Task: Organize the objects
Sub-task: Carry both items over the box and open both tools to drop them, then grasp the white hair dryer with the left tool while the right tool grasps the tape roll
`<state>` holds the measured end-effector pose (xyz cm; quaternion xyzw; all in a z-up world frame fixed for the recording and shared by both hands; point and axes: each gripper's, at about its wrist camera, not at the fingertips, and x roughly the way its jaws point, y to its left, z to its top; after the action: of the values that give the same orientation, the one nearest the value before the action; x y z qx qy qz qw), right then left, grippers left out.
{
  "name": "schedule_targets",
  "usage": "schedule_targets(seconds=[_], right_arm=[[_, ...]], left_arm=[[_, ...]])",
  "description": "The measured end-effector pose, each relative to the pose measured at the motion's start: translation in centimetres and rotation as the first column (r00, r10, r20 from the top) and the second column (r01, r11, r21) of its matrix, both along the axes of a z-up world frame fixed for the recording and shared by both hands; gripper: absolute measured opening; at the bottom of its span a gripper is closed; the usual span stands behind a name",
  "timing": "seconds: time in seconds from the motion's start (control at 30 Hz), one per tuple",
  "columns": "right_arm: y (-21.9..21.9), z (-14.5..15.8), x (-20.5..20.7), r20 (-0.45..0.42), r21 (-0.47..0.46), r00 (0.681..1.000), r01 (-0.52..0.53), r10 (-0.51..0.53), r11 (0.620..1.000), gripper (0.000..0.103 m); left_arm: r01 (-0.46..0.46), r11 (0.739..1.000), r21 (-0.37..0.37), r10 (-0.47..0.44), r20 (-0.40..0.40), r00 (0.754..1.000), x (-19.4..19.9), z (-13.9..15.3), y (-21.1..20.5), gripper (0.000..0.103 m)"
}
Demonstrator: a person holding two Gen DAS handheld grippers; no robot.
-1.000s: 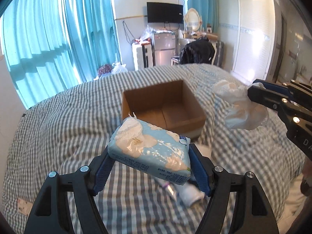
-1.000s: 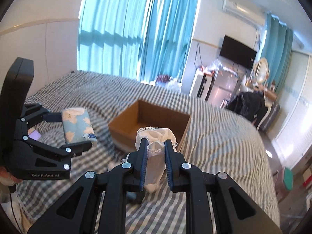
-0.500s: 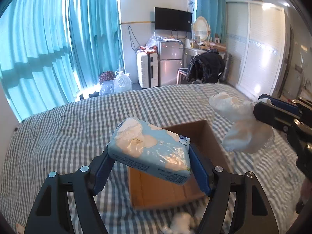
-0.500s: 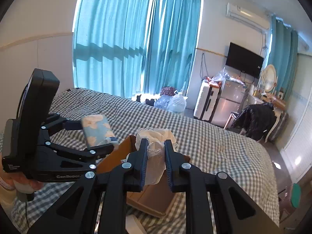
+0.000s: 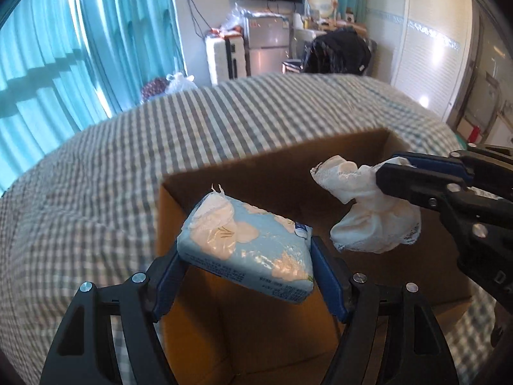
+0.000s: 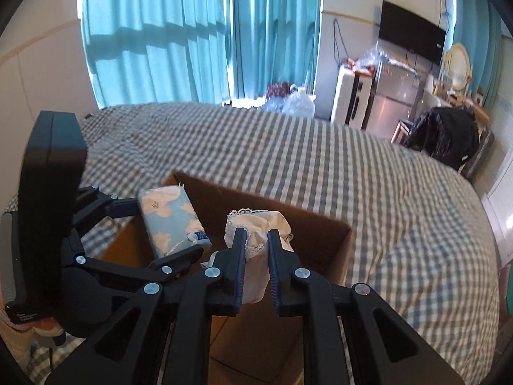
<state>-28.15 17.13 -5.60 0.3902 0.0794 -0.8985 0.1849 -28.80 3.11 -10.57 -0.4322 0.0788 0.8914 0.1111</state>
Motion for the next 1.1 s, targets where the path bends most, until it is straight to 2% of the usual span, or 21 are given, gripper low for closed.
schedule_targets(seconds=[0.17,0.23,0.3,0.33,0.37,0.4,0.43,0.47,0.53,0.57,0.7,0.8,0.9,1.0,1.1], right_arm=[[1.2,-1.8,0.3,0.036,-0.018,0.999,0.005,-0.004,1.0,0.013],[1.4,-1.3,0.8,0.022,-0.028,1.0,0.007,-0.007,1.0,0.013],[1.4,-0.3,1.5,0.007,-0.023,1.0,-0.001,0.002,1.0,0.015],[1.2,0.4,1.8,-0.009,-0.016,1.0,0.001,-0.001,1.0,0.024],[1.3,1.1,2.3,-0.031,-0.012,0.999,0.01,-0.01,1.0,0.039],[1.5,1.8,2.8,-0.048,-0.017,0.999,0.02,-0.021,1.0,0.049],[1.4,2.5,3.1,-0.058,-0.023,0.998,0.026,-0.028,0.999,0.067],[1.8,3.4,3.8,-0.075,-0.038,0.996,0.039,-0.042,0.999,0.074],[2.2,4.8,5.0,-0.095,-0.046,0.994,0.053,-0.058,0.998,0.077],[2.6,5.9,5.9,-0.109,-0.047,0.992,0.066,-0.071,0.997,0.083],[3.4,11.0,9.0,-0.158,-0.068,0.985,0.063,-0.073,0.996,0.089],[4.0,15.8,12.7,-0.238,-0.079,0.969,0.052,-0.069,0.996,0.095],[4.2,19.3,15.6,-0.295,-0.065,0.953,0.049,-0.066,0.997,0.098],[4.3,21.8,19.0,-0.336,-0.047,0.94,0.039,-0.052,0.998,0.1],[4.3,22.8,21.7,-0.367,-0.037,0.93,0.015,-0.028,0.999,0.1]], left_arm=[[-0.01,1.0,-0.005,0.01,0.026,1.0,0.2,-0.7,0.5,0.08],[-0.025,1.0,-0.002,0.025,0.019,1.0,0.4,0.0,0.6,0.084],[-0.048,0.999,0.002,0.048,0.002,0.999,0.9,1.0,0.3,0.095],[-0.065,0.998,0.004,0.065,-0.011,0.998,1.2,1.7,0.1,0.096],[-0.08,0.997,0.011,0.08,-0.025,0.996,1.6,2.4,-0.1,0.096],[-0.081,0.997,0.021,0.081,-0.032,0.996,2.0,3.0,-0.4,0.097],[-0.078,0.996,0.031,0.079,-0.033,0.996,2.4,3.6,-0.4,0.097],[-0.081,0.996,0.031,0.082,-0.034,0.996,2.9,4.4,-0.5,0.097],[-0.09,0.996,0.021,0.091,-0.053,0.994,4.2,6.2,-0.9,0.097],[-0.092,0.996,0.017,0.093,-0.066,0.993,4.8,7.0,-1.0,0.098],[-0.11,0.994,0.009,0.11,-0.151,0.982,8.6,11.1,-1.5,0.101],[-0.117,0.993,0.028,0.12,-0.206,0.971,11.4,14.4,-1.9,0.102],[-0.134,0.99,0.046,0.141,-0.268,0.953,14.6,18.0,-2.0,0.103],[-0.16,0.986,0.045,0.166,-0.312,0.936,17.4,20.1,-2.4,0.103],[-0.203,0.978,0.041,0.205,-0.326,0.923,20.1,21.7,-2.6,0.103]])
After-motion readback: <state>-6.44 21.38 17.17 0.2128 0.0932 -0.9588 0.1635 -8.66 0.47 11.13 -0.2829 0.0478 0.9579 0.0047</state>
